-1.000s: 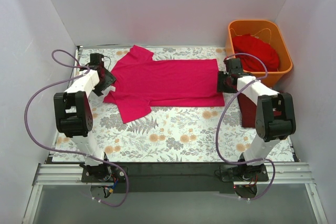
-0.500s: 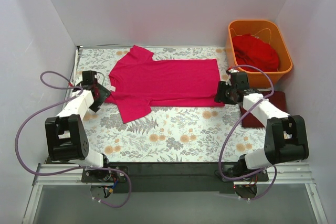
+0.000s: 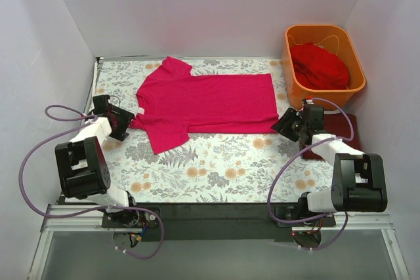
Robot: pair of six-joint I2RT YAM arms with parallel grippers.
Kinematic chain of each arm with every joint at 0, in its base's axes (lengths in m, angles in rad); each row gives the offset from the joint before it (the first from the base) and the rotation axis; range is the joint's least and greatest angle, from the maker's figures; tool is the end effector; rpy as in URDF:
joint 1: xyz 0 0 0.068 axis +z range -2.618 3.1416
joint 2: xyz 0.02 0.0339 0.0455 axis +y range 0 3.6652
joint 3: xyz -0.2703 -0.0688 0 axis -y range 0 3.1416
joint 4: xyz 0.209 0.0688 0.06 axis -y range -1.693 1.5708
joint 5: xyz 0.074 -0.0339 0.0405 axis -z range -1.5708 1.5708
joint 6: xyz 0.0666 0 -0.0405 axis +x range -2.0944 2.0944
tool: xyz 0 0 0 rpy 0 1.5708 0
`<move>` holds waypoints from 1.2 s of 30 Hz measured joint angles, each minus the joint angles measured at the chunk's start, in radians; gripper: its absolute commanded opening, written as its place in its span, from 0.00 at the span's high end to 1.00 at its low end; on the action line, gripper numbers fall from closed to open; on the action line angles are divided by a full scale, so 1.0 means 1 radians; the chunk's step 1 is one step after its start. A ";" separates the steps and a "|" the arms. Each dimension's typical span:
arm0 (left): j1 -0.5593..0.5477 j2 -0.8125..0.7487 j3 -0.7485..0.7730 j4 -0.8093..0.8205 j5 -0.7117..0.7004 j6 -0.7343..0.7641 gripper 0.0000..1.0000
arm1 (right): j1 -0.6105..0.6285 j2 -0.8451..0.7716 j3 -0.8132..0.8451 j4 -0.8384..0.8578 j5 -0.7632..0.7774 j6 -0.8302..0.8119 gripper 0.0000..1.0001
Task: Fold and stack the t-shirts
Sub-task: Fold the tshirt
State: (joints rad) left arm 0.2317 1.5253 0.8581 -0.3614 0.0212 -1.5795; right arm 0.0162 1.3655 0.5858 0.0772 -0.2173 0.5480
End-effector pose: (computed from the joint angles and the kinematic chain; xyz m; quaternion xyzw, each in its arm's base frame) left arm 0.2744 0.0633 0.1809 -0.7563 0.5969 -0.1751 0.2029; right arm 0.2616 0.0186 0.1840 0.1930 0.8822 0.2109 0.3742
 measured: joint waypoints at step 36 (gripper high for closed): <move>0.000 0.117 -0.006 0.103 0.033 0.021 0.79 | -0.049 0.118 -0.092 0.270 -0.013 0.216 0.49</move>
State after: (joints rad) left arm 0.2317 1.6421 0.8520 -0.2581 0.0540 -1.5589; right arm -0.0326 1.4837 0.4942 0.3473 -0.2306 0.7643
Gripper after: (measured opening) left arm 0.282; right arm 0.530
